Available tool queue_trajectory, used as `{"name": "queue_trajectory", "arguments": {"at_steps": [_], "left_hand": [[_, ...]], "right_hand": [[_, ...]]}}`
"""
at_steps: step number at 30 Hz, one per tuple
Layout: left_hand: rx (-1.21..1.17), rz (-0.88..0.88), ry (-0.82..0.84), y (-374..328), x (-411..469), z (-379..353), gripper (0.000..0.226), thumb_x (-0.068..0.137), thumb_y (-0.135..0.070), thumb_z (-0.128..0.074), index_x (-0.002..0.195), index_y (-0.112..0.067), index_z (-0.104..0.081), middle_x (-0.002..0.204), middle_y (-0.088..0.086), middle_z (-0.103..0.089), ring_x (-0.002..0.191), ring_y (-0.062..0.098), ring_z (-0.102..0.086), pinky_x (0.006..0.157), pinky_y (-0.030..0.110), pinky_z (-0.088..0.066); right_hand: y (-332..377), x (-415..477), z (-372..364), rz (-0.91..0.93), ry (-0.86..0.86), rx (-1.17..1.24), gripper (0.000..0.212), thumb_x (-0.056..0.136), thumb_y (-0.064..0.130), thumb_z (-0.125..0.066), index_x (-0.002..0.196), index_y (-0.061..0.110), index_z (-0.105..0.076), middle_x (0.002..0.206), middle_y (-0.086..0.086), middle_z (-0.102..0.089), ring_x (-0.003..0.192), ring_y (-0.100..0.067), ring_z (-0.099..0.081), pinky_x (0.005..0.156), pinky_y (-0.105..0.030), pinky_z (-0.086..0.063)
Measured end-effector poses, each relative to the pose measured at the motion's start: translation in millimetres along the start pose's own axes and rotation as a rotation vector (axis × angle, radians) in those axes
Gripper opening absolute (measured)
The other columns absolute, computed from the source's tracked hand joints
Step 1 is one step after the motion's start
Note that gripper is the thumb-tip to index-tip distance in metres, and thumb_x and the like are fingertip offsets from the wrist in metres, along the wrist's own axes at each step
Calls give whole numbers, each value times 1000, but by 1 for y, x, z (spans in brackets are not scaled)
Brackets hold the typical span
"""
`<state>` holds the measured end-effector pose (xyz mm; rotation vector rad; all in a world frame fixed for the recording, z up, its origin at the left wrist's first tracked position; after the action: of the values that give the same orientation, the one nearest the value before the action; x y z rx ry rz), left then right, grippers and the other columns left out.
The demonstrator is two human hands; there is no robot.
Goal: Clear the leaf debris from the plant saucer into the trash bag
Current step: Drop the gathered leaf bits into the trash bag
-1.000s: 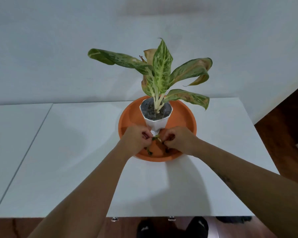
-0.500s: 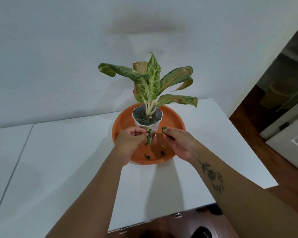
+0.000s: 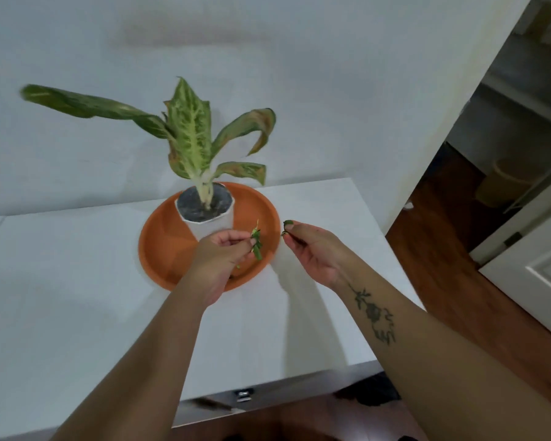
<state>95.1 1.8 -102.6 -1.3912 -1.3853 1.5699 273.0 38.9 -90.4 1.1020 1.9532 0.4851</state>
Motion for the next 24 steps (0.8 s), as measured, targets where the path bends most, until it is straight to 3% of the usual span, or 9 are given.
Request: {"name": "queue_trajectory", "arguments": {"at_steps": [4, 9, 13, 24], "left_hand": [[-120, -17, 11, 9, -14, -80, 7, 87, 5, -66, 92, -1, -66, 83, 8, -73, 69, 9, -71, 63, 16, -54], [-162, -22, -42, 29, -30, -194, 7, 87, 5, -66, 92, 0, -68, 88, 12, -74, 79, 17, -72, 70, 20, -56], [-180, 4, -30, 42, -44, -277, 7, 88, 2, -66, 90, -3, -69, 94, 14, -73, 86, 21, -71, 79, 26, -57], [-211, 45, -52, 64, -52, -368, 7, 88, 4, -65, 94, 2, -68, 98, 17, -72, 88, 20, -72, 76, 22, -57]], "right_hand": [[49, -4, 62, 5, 28, -20, 7, 85, -1, -65, 91, -1, -67, 80, -5, -71, 70, -9, -70, 69, -15, -56], [122, -15, 156, 8, 64, -141, 14, 86, -2, -64, 99, -5, -65, 98, -13, -69, 87, -15, -68, 72, -17, -57], [171, -30, 219, 25, 38, -173, 10, 86, -5, -62, 96, -5, -64, 92, -13, -67, 84, -15, -67, 75, -18, -58], [211, -35, 289, -57, 14, -118, 18, 87, -6, -60, 105, -9, -60, 94, -13, -66, 86, -16, -66, 78, -20, -58]]}}
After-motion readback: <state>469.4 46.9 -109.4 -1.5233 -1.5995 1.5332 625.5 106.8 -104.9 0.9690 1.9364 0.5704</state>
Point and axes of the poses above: each hand's wrist, its own x-axis towards the middle knuckle, its own z-axis out of the back of the hand, y = z × x, the point moved 4 cm from there along x, towards the middle knuckle
